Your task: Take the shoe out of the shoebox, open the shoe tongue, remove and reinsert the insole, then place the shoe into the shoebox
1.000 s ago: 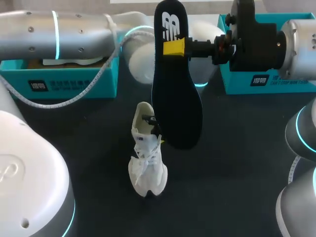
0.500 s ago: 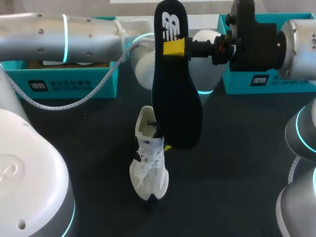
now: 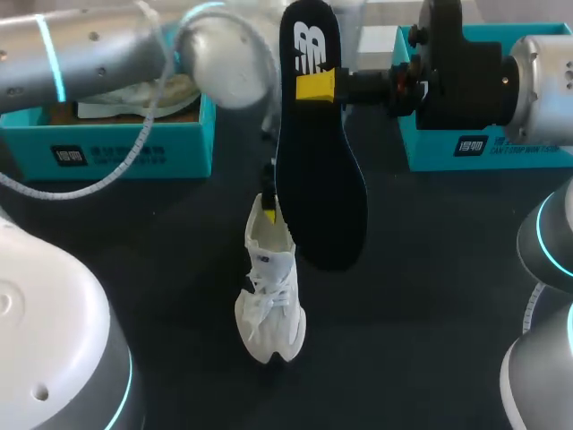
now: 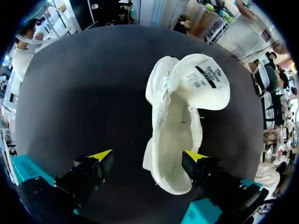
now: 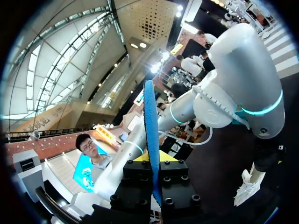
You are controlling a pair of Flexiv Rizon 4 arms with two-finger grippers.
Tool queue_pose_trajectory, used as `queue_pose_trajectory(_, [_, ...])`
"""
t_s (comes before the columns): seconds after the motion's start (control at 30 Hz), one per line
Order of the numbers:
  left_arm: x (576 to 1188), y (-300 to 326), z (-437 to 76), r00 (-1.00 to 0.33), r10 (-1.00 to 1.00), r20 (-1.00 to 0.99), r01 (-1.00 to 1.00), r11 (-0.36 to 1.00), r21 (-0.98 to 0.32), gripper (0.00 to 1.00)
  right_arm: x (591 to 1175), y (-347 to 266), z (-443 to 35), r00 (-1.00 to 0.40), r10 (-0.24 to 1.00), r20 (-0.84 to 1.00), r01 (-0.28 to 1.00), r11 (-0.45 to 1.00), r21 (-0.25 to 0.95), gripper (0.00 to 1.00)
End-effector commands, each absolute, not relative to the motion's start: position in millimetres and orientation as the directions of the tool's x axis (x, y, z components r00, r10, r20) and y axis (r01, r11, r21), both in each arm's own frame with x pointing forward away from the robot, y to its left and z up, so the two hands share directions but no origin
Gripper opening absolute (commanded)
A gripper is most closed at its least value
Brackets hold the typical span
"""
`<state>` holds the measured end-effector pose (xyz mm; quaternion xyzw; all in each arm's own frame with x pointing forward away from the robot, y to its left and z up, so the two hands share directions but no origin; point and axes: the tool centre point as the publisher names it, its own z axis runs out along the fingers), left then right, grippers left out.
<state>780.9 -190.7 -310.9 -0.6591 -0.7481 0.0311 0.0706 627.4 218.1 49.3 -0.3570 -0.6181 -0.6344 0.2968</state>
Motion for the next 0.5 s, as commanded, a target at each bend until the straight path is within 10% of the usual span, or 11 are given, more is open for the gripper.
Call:
queue_pose_trajectory(0.03, [788, -164, -284, -0.132, 0.975, -0.179, 0.982, 0.104, -0.156, 1.00, 629, 224, 50, -0.567, 0.068, 0.821, 0.819, -0.060, 0.570, 0.00])
queue_pose_trajectory(0.5, [798, -143, -199, -0.043, 0.862, -0.504, 0.999, 0.033, -0.030, 1.00, 679, 191, 38, -0.380, 0.102, 0.919, 0.891, -0.227, 0.393, 0.00])
